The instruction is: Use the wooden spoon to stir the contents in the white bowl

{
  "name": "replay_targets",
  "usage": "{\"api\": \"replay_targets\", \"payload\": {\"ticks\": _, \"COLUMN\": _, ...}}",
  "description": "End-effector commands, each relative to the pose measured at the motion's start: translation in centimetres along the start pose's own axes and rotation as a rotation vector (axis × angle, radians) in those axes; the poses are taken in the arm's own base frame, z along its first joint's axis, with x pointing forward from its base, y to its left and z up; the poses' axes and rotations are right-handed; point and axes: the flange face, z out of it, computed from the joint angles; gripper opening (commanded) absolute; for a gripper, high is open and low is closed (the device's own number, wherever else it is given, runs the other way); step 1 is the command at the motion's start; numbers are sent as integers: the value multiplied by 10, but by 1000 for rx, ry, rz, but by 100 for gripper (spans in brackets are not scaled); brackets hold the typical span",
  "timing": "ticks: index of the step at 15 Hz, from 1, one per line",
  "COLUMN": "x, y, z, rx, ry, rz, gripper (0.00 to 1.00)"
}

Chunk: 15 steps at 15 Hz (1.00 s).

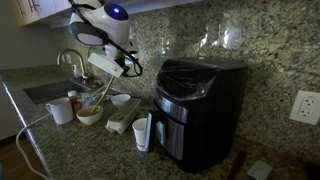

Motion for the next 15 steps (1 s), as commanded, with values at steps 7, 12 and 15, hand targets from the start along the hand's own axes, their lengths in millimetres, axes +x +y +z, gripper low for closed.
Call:
{"api": "replay_targets", "payload": {"ticks": 7, "x": 1, "y": -5, "z": 6, "rx": -37, "ry": -15, "rz": -49, "gripper": 5}}
{"api": "replay_targets", "payload": {"ticks": 12, "x": 0, "y": -13, "z": 28, "rx": -41, "ry": -31, "rz": -96, "gripper": 5}}
{"api": "replay_targets", "payload": {"ticks": 15, "x": -1, "y": -23, "z": 41, "rx": -29, "ry": -37, "rz": -129, "gripper": 5}}
